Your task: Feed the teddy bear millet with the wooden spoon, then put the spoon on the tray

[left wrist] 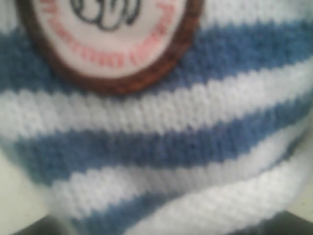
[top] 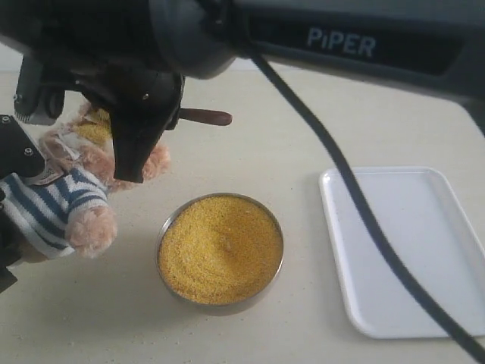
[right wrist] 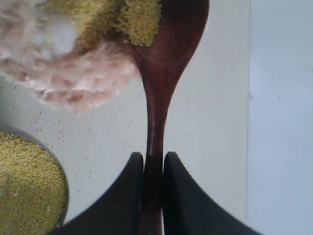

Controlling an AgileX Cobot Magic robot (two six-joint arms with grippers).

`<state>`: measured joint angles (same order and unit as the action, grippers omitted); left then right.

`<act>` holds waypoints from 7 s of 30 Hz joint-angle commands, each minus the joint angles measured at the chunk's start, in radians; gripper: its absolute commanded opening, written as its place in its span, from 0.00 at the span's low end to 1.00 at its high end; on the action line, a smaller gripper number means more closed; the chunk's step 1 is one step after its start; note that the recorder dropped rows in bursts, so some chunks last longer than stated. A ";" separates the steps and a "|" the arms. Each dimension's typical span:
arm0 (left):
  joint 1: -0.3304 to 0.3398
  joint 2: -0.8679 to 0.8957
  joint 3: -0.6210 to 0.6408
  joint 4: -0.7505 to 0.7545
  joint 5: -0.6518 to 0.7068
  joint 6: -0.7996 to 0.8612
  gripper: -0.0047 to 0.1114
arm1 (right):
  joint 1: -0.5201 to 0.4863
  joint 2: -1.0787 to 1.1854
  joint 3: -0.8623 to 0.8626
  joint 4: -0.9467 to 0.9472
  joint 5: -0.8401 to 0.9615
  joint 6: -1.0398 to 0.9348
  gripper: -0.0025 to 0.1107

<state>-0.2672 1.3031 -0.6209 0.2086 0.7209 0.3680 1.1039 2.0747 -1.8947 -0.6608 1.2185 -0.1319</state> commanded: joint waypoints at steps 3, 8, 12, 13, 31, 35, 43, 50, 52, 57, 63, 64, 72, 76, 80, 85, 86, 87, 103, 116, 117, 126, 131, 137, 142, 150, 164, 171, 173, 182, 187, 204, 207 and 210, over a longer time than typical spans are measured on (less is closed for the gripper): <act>-0.004 -0.003 0.000 -0.010 -0.022 -0.016 0.07 | 0.046 -0.018 0.060 -0.155 -0.021 0.075 0.02; -0.004 -0.003 0.000 -0.010 -0.022 -0.016 0.07 | 0.053 -0.035 0.060 -0.191 -0.033 0.117 0.02; -0.004 -0.003 0.000 -0.010 -0.022 -0.016 0.07 | 0.054 -0.062 0.060 -0.227 -0.033 0.143 0.02; -0.004 -0.003 0.000 -0.010 -0.022 -0.016 0.07 | 0.054 -0.069 0.060 -0.228 -0.031 0.143 0.02; -0.004 -0.003 -0.005 -0.011 -0.045 -0.200 0.07 | -0.244 -0.244 0.066 0.338 0.003 0.191 0.02; -0.004 -0.003 -0.027 -0.011 -0.044 -0.311 0.07 | -0.339 -0.324 0.166 0.349 -0.005 0.255 0.02; -0.004 -0.003 -0.036 -0.004 -0.069 -0.424 0.07 | -0.556 -0.501 0.626 0.507 -0.257 0.312 0.02; -0.004 -0.003 -0.036 -0.004 -0.088 -0.459 0.07 | -0.688 -0.561 1.074 0.527 -0.567 0.411 0.02; -0.004 -0.003 -0.036 -0.004 -0.091 -0.467 0.07 | -0.698 -0.561 1.154 0.527 -0.670 0.440 0.02; -0.004 -0.003 -0.036 -0.004 -0.091 -0.469 0.07 | -0.706 -0.561 1.300 0.516 -0.867 0.519 0.02; -0.004 -0.003 -0.036 -0.004 -0.093 -0.469 0.07 | -0.706 -0.474 1.327 0.484 -0.924 0.552 0.02; -0.004 -0.003 -0.036 -0.004 -0.093 -0.469 0.07 | -0.706 -0.458 1.327 0.484 -0.930 0.552 0.04; -0.004 -0.003 -0.036 -0.006 -0.089 -0.505 0.07 | -0.706 -0.548 1.314 0.487 -0.890 0.556 0.45; -0.004 -0.003 -0.036 -0.008 -0.085 -0.508 0.07 | -0.706 -0.628 1.310 0.438 -0.843 0.556 0.45; -0.004 0.012 -0.036 -0.018 -0.081 -0.511 0.07 | -0.706 -0.706 1.310 0.438 -0.832 0.556 0.42; -0.004 0.089 -0.083 -0.081 -0.048 -0.502 0.07 | -0.706 -0.856 1.314 0.445 -0.794 0.548 0.01; -0.004 0.107 -0.097 -0.081 -0.037 -0.499 0.07 | -0.706 -0.890 1.316 0.453 -0.784 0.545 0.03; -0.004 0.125 -0.108 -0.081 -0.034 -0.499 0.07 | -0.706 -0.920 1.316 0.462 -0.770 0.541 0.02; -0.004 0.365 -0.185 -0.246 -0.045 -0.579 0.07 | -0.706 -1.111 1.316 0.582 -0.667 0.382 0.02; -0.004 0.384 -0.194 -0.307 -0.037 -0.579 0.61 | -0.706 -1.111 1.316 0.678 -0.679 0.297 0.02; -0.004 0.384 -0.194 -0.307 -0.037 -0.579 0.66 | -0.706 -1.111 1.316 0.678 -0.679 0.297 0.02; -0.004 0.384 -0.277 -0.291 0.106 -0.579 0.90 | -0.706 -1.111 1.316 0.678 -0.681 0.294 0.02; -0.004 0.384 -0.358 -0.291 0.236 -0.579 0.90 | -0.706 -1.111 1.316 0.680 -0.679 0.286 0.02; 0.000 0.333 -0.423 -0.291 0.297 -0.563 0.89 | -0.706 -1.111 1.316 0.689 -0.677 0.275 0.02; 0.038 0.234 -0.443 -0.299 0.298 -0.520 0.68 | -0.706 -1.111 1.361 0.708 -0.776 0.286 0.02; 0.121 -0.002 -0.352 -0.328 0.143 -0.480 0.09 | -0.706 -1.117 1.570 0.723 -1.103 0.414 0.02; 0.130 -0.641 0.056 -0.348 -0.379 -0.473 0.09 | -0.706 -1.398 1.835 0.725 -1.382 0.411 0.02; 0.130 -0.881 0.123 -0.351 -0.369 -0.473 0.09 | -0.706 -1.415 1.836 0.725 -1.375 0.411 0.02; 0.130 -0.931 0.123 -0.351 -0.365 -0.473 0.09 | -0.706 -1.415 1.836 0.725 -1.375 0.411 0.02; 0.130 -1.056 0.123 -0.351 -0.365 -0.473 0.09 | -0.706 -1.415 1.836 0.725 -1.375 0.411 0.02; 0.130 -1.069 0.123 -0.351 -0.365 -0.473 0.09 | -0.706 -1.415 1.836 0.725 -1.375 0.411 0.02; 0.369 -1.221 0.410 -0.257 -0.363 -0.374 0.09 | -0.706 -1.415 1.836 0.725 -1.375 0.411 0.02; 0.393 -1.281 0.500 -0.253 -0.368 -0.374 0.09 | -0.706 -1.415 1.836 0.725 -1.373 0.411 0.02; 0.402 -1.303 0.586 -0.257 -0.410 -0.378 0.09 | -0.706 -1.415 1.836 0.725 -1.373 0.411 0.02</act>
<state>0.1250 0.0183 -0.1040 -0.0473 0.3527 -0.0098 0.4050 0.6632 -0.0640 0.0656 -0.1486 0.2796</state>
